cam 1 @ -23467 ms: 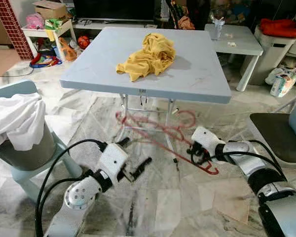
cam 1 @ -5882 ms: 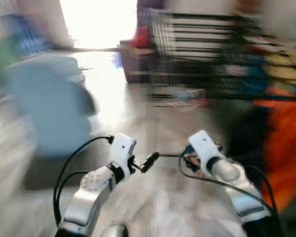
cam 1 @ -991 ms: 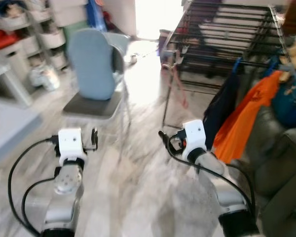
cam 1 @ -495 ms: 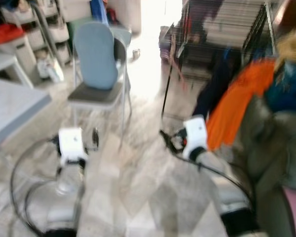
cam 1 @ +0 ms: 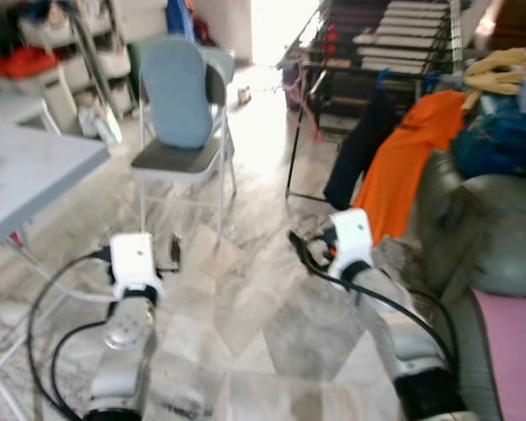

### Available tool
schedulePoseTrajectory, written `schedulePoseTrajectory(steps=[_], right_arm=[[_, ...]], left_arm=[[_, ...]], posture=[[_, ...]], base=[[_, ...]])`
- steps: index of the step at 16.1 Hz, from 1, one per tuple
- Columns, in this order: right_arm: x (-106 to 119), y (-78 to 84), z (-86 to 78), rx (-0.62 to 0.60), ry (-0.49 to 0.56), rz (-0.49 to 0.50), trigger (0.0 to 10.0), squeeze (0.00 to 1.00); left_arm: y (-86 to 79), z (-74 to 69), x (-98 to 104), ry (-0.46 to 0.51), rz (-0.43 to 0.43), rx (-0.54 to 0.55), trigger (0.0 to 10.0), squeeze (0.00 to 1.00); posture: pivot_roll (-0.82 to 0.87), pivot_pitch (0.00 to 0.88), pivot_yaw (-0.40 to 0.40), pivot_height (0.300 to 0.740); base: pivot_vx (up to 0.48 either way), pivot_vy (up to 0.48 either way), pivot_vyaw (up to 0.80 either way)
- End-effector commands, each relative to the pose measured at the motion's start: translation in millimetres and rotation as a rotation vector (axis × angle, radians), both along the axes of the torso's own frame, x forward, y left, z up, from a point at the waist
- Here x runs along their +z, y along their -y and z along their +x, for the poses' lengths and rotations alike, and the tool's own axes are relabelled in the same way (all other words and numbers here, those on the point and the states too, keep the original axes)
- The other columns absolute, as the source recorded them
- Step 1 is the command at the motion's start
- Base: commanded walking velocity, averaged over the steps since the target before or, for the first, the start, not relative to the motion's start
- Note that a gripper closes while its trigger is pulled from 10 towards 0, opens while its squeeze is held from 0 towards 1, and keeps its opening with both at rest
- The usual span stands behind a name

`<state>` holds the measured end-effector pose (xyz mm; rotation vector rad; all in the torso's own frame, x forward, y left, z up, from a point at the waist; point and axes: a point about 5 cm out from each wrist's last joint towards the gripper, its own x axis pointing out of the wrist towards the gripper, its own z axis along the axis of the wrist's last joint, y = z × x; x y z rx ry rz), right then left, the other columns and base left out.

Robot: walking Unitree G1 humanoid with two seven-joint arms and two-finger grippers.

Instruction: Hang hanger

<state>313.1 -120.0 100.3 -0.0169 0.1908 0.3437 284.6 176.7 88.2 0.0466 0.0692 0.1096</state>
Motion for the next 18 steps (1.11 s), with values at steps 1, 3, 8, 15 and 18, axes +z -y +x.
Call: schedulePoseTrajectory(steps=[1,3,8,15,18], right_arm=[[3.2,-2.9,2.6,-0.002,-0.001,0.007,10.0,0.0],[2.0,-2.1,2.8,-0.009,-0.01,0.002,10.0,0.0],[1.6,-2.8,3.2,-0.005,-0.014,0.003,10.0,0.0],[1.5,-3.7,3.3,0.0,-0.014,0.006,10.0,0.0],[1.1,-4.8,1.8,0.01,-0.016,0.01,10.0,0.0]], left_arm=[[-2.5,3.4,5.6,0.014,-0.017,-0.006,10.0,0.0],[-2.0,3.9,5.4,0.007,-0.047,-0.018,10.0,0.0],[-0.6,4.1,5.5,0.004,-0.072,-0.039,10.0,0.0],[-0.4,4.5,5.4,-0.003,-0.063,-0.048,10.0,0.0],[0.6,3.6,4.6,-0.007,-0.057,-0.05,10.0,0.0]], posture=[[-0.04,0.0,0.004,0.74],[-0.04,0.0,0.004,0.74],[-0.04,0.0,0.004,0.74],[-0.04,0.0,0.007,0.74],[-0.04,0.0,0.009,0.74]], base=[[0.0,0.0,0.0],[0.0,0.0,-0.32],[0.0,0.106,-0.59],[0.0,0.28,-0.53],[0.0,0.344,0.0]])
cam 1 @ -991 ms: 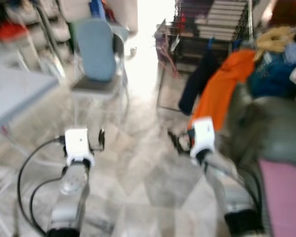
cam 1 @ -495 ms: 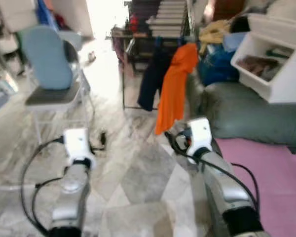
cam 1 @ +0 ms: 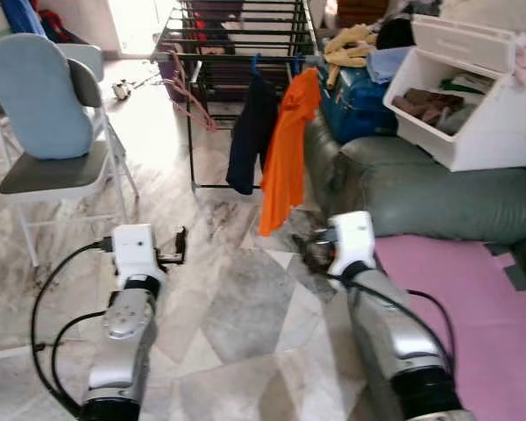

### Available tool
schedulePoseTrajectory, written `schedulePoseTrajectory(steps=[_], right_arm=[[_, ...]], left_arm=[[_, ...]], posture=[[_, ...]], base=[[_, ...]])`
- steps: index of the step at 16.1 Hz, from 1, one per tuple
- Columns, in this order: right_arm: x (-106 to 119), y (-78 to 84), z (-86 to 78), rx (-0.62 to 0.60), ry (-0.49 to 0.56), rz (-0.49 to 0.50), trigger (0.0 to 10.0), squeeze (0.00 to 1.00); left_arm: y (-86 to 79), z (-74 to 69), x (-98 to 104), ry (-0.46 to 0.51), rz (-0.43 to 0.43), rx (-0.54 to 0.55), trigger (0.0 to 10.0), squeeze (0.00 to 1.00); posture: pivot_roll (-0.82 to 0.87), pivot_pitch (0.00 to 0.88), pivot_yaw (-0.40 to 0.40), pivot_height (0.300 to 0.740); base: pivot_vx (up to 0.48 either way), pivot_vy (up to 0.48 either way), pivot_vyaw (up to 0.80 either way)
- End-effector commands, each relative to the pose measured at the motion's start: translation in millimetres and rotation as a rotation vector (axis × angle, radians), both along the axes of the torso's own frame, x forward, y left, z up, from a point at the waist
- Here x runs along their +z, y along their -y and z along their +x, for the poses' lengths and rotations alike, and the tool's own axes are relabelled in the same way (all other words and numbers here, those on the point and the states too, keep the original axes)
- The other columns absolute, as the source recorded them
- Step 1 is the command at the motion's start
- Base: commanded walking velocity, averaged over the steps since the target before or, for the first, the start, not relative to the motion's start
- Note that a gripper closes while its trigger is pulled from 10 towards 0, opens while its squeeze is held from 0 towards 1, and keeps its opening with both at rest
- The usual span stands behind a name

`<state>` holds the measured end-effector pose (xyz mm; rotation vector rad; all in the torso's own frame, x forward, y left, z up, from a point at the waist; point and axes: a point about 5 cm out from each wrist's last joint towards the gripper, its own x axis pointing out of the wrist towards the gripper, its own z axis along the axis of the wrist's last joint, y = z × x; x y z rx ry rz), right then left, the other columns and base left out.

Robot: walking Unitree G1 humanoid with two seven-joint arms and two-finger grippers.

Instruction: Hang hanger

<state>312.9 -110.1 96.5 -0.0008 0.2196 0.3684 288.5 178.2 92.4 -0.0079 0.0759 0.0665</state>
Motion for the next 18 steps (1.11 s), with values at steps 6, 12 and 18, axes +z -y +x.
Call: schedulePoseTrajectory(steps=[6,12,18], right_arm=[[8,1.3,5.1,-0.005,0.034,0.02,10.0,0.0],[11,7.0,6.3,-0.069,0.078,0.004,10.0,0.0],[11,40.2,2.5,-0.232,0.146,-0.092,10.0,0.0]], left_arm=[[0.7,3.9,2,-0.003,0.022,-0.012,10.0,0.0],[1.5,2.4,3,0.011,0.06,-0.018,10.0,0.0],[-7.7,-13.2,-3,0.003,0.106,-0.026,10.0,0.0]], posture=[[-0.04,0.0,0.018,0.74],[-0.04,0.0,0.029,0.74],[-0.04,0.0,0.037,0.74]], base=[[0.0,0.441,0.0],[0.0,0.24,0.0],[0.0,0.0,0.0]])
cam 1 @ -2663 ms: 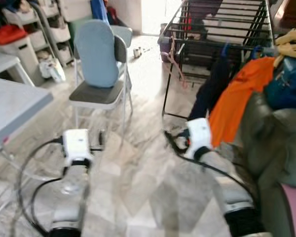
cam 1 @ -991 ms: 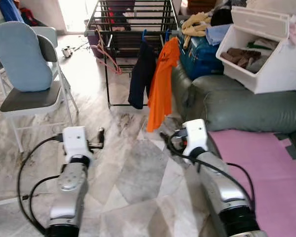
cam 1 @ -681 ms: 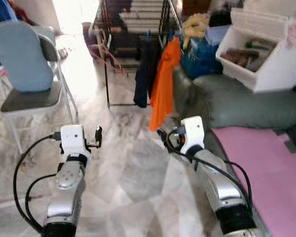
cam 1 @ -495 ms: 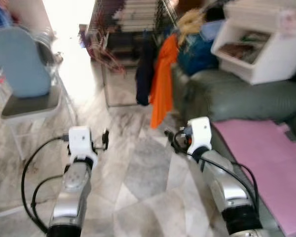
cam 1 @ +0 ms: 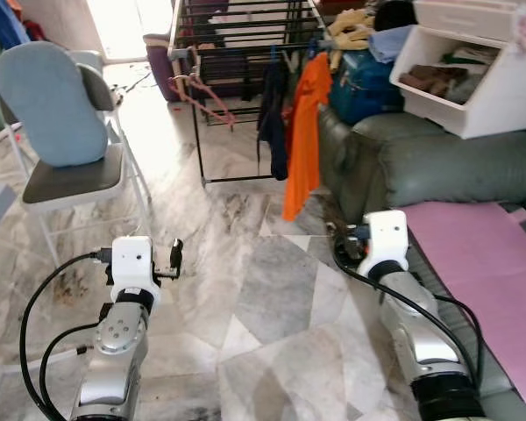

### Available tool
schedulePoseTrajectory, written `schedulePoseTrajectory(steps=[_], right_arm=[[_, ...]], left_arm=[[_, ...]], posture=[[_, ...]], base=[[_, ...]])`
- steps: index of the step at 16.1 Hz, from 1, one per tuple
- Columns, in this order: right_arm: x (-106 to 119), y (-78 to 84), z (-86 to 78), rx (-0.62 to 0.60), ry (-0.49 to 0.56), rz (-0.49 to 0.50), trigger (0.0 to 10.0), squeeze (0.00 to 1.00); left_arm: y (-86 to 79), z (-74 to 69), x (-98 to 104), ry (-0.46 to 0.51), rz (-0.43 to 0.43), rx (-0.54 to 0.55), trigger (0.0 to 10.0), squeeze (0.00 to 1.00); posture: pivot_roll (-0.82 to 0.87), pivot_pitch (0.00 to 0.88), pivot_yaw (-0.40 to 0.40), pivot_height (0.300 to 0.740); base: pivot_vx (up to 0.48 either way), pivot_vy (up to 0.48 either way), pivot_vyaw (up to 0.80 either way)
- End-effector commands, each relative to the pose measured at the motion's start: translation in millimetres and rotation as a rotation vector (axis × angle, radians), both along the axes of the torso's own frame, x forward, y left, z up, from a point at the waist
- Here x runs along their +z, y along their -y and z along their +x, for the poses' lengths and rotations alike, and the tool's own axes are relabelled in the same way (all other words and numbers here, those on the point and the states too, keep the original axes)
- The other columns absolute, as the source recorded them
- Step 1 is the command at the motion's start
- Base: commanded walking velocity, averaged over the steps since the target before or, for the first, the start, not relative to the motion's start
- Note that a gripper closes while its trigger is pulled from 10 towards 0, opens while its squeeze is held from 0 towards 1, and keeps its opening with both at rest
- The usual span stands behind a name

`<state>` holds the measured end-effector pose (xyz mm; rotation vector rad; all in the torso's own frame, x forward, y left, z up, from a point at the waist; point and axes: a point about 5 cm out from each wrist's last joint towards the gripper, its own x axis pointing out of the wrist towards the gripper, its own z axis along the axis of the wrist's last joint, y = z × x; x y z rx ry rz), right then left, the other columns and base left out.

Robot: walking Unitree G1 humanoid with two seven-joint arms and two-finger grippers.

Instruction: Hang hanger

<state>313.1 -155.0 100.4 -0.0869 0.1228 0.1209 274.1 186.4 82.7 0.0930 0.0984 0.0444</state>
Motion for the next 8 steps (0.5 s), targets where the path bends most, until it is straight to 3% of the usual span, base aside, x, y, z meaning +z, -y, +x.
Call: schedulePoseTrajectory(steps=[1,5,8], right_arm=[[6.9,-5.0,2.5,0.005,0.035,-0.001,10.0,0.0],[7.6,-10.6,3.7,0.01,0.04,0.006,10.0,0.0],[7.6,-8.9,2.6,0.003,0.044,0.008,10.0,0.0]], left_arm=[[1.1,0.9,6.6,0.029,0.007,-0.003,10.0,0.0],[5.1,4.4,8.7,0.029,0.005,-0.014,10.0,0.0],[1.4,4.9,9.0,0.028,0.01,-0.009,10.0,0.0]], posture=[[-0.04,0.0,0.037,0.74],[-0.04,0.0,0.039,0.74],[-0.04,0.0,0.043,0.74]], base=[[0.0,0.0,0.0],[-0.295,0.0,0.5],[-0.345,0.0,0.0]])
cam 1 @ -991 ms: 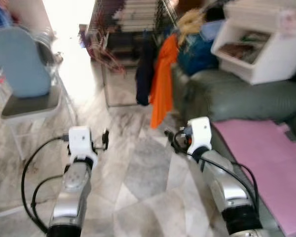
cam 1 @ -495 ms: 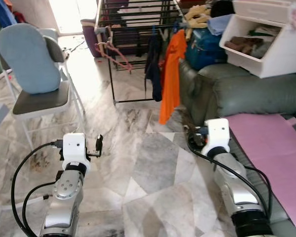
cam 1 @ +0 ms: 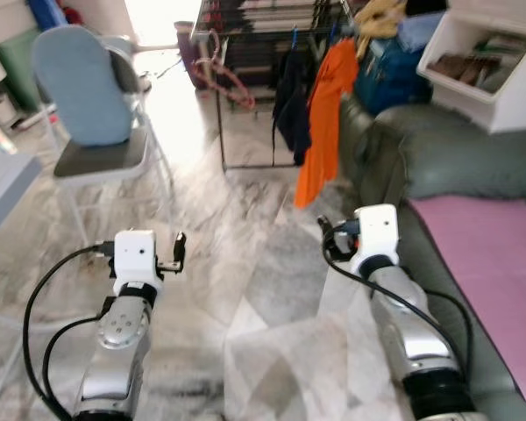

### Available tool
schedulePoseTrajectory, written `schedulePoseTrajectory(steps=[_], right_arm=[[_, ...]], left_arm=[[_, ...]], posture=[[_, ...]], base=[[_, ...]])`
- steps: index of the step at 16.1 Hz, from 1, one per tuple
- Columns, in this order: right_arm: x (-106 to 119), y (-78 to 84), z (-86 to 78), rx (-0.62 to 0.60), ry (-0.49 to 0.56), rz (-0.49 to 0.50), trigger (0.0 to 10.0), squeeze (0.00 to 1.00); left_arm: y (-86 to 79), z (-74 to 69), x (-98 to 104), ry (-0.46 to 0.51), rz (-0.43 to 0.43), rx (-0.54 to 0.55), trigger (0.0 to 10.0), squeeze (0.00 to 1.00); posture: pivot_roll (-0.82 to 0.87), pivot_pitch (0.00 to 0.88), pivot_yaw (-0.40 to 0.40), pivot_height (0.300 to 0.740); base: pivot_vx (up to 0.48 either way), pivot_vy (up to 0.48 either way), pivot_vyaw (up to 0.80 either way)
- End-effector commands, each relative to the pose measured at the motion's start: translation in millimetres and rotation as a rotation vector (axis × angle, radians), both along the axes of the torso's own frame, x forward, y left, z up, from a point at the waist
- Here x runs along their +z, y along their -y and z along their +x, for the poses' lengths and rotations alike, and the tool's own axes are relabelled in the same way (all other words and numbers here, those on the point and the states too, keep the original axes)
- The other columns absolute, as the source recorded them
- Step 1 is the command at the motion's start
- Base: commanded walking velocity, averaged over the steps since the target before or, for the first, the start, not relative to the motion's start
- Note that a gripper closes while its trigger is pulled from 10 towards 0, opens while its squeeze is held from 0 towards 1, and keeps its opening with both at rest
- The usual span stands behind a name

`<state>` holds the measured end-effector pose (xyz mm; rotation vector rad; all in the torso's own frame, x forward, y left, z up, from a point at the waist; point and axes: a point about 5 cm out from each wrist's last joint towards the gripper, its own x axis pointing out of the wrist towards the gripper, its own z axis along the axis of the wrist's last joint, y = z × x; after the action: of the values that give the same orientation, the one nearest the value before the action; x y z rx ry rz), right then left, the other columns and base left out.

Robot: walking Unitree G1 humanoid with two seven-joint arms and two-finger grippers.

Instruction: Hang hanger

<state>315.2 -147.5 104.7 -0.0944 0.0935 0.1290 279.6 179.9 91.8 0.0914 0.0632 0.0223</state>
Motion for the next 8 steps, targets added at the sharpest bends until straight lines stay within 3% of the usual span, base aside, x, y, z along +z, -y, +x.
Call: schedulePoseTrajectory(steps=[1,3,8], right_arm=[[2.4,0.9,-1.2,-0.011,0.015,0.01,10.0,0.0],[2.0,2.2,-2.3,-0.012,0.017,0.002,10.0,0.0],[3.3,7.5,-0.1,-0.029,0.024,-0.008,10.0,0.0]], left_arm=[[-6.3,-1.3,-0.3,-0.008,0.014,0.019,10.0,0.0],[-7.7,-1.7,-0.6,-0.009,0.016,0.023,10.0,0.0],[-8.2,4.7,4.9,0.014,-0.003,-0.001,10.0,0.0]], posture=[[-0.04,0.0,0.044,0.74],[-0.04,0.0,0.049,0.74],[-0.05,0.0,0.053,0.74]], base=[[-0.349,0.0,0.0],[-0.334,0.0,0.0],[0.0,0.0,0.0]])
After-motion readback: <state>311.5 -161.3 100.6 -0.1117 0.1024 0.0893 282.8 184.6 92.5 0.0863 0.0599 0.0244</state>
